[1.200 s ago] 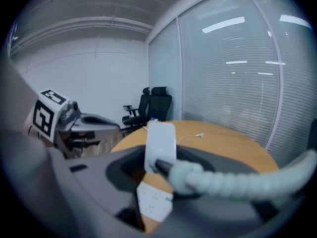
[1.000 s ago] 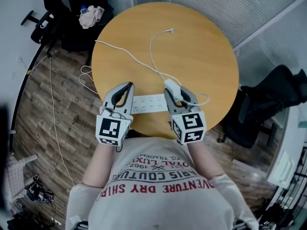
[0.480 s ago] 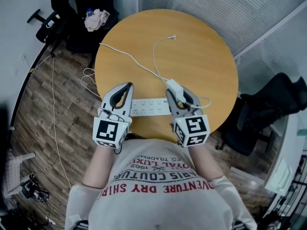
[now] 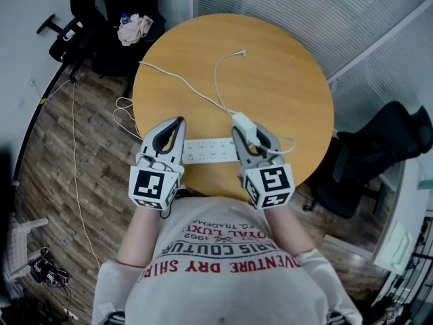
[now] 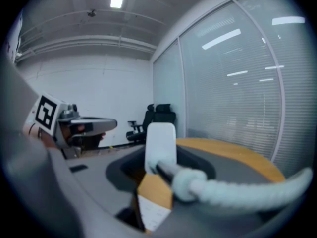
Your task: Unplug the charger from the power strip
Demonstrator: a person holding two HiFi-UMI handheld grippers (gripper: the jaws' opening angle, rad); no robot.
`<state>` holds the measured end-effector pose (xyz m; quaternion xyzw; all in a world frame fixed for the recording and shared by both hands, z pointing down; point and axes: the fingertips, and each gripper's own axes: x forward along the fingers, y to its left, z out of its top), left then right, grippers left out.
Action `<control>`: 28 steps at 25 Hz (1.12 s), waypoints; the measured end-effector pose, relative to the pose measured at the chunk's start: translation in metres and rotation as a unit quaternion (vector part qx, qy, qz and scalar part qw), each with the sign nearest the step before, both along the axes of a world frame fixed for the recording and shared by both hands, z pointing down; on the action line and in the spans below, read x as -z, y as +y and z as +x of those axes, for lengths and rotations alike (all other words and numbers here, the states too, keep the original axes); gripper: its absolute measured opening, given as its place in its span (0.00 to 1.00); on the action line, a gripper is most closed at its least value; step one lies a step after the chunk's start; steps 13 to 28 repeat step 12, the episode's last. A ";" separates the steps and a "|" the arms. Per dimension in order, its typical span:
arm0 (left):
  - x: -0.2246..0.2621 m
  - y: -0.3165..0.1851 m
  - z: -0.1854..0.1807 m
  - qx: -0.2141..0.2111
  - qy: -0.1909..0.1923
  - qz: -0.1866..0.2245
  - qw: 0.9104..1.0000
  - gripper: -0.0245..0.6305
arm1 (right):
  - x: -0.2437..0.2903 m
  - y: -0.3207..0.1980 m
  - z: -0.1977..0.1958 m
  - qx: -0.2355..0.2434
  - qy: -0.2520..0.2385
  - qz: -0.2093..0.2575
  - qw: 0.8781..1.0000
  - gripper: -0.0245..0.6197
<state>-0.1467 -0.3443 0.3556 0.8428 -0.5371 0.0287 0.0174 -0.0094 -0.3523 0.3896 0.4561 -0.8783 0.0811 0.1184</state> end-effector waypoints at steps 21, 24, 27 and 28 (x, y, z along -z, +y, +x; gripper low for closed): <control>-0.001 0.013 0.004 -0.004 0.017 -0.008 1.000 0.08 | 0.004 0.011 0.004 -0.016 -0.013 0.008 1.000 0.28; -0.001 0.013 0.004 -0.004 0.017 -0.008 1.000 0.08 | 0.004 0.011 0.004 -0.016 -0.013 0.008 1.000 0.28; -0.001 0.013 0.004 -0.004 0.017 -0.008 1.000 0.08 | 0.004 0.011 0.004 -0.016 -0.013 0.008 1.000 0.28; -0.001 0.013 0.004 -0.004 0.017 -0.008 1.000 0.08 | 0.004 0.011 0.004 -0.016 -0.013 0.008 1.000 0.28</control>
